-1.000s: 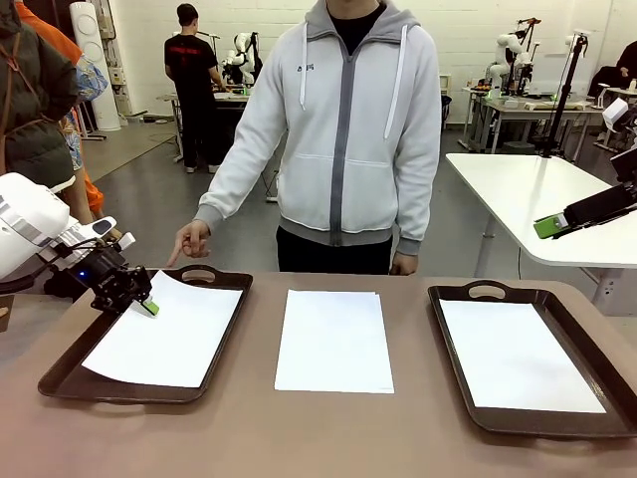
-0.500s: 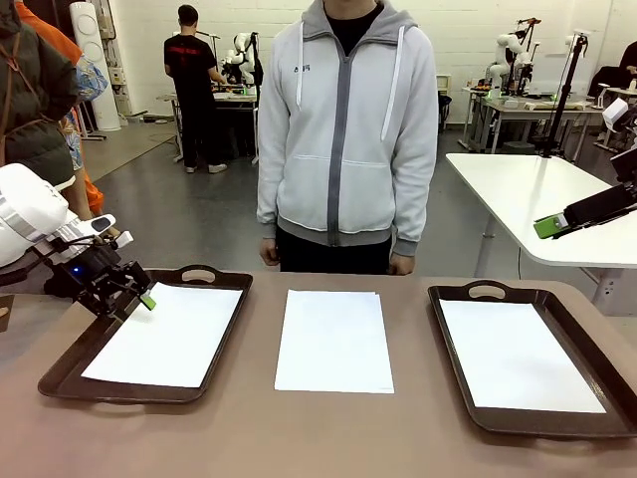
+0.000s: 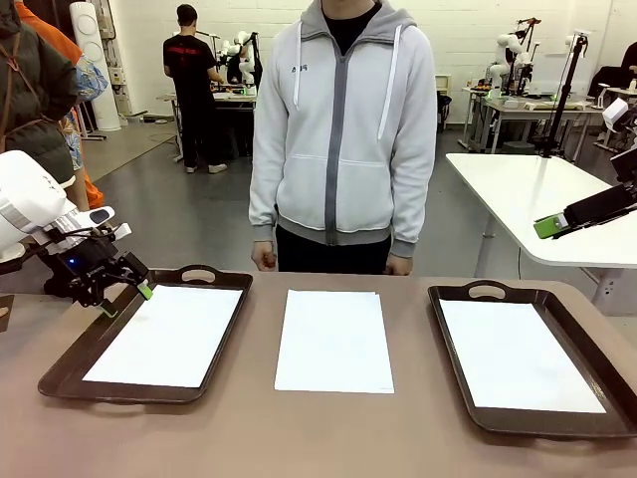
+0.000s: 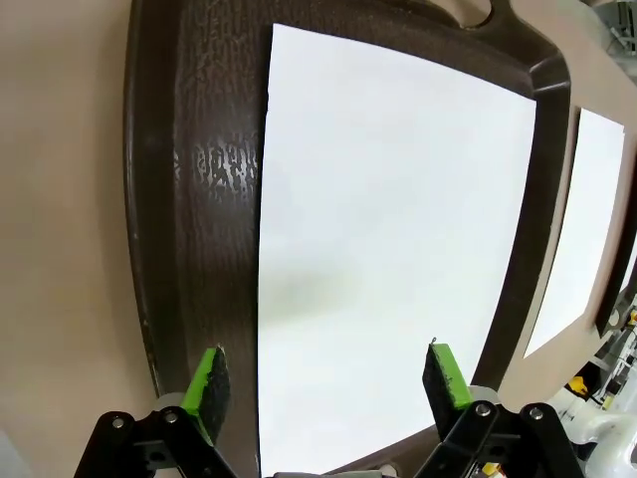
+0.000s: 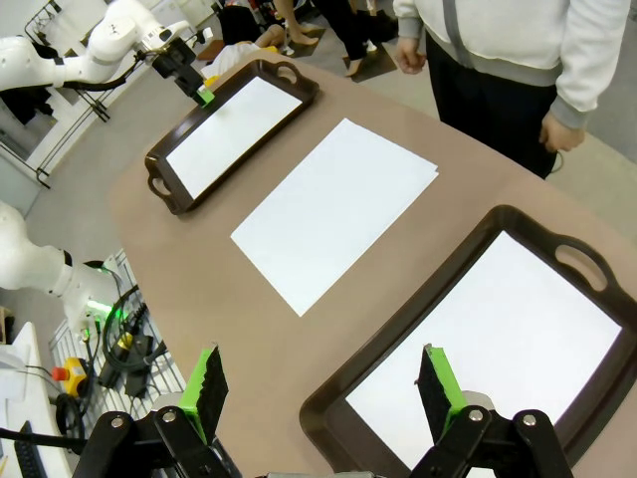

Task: Sort the A4 documents.
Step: Place the A4 Paper in the designated Handle tray, then receive the A4 Paper.

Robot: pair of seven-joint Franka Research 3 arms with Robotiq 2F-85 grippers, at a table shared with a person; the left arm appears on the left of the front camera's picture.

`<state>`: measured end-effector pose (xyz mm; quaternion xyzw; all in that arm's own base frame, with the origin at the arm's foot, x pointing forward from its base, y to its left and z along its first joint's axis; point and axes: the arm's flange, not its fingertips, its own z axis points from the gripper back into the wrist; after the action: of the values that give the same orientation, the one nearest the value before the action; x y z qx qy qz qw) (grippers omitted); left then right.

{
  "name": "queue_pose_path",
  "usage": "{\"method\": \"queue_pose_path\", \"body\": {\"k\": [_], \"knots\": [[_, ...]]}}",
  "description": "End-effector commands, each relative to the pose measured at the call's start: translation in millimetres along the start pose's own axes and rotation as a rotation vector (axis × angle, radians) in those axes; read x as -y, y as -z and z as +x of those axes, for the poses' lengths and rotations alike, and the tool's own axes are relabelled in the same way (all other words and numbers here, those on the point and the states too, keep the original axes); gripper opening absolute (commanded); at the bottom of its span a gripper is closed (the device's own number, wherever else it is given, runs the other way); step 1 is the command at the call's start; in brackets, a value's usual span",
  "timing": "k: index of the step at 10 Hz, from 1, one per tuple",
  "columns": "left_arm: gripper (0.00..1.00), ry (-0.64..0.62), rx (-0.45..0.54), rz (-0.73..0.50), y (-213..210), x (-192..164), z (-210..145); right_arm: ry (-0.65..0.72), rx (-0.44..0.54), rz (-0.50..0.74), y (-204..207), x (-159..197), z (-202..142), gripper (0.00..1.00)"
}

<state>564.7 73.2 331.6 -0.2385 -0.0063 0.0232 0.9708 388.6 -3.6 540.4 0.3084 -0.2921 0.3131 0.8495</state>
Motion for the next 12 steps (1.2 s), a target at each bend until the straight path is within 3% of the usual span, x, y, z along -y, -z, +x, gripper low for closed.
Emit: {"method": "queue_pose_path", "body": {"k": [1,2,12], "knots": [[1.00,-0.022,0.043,-0.055,-4.5,7.7,-0.5,-0.006,-0.001,0.003,0.6,-0.6,-0.3,1.00],[1.00,0.000,0.000,0.000,0.0,0.0,0.0,-0.006,-0.001,0.003,0.6,-0.6,-0.3,1.00],[1.00,0.000,0.000,0.000,0.0,0.0,0.0,-0.006,-0.001,0.003,0.6,-0.6,-0.3,1.00]]}}
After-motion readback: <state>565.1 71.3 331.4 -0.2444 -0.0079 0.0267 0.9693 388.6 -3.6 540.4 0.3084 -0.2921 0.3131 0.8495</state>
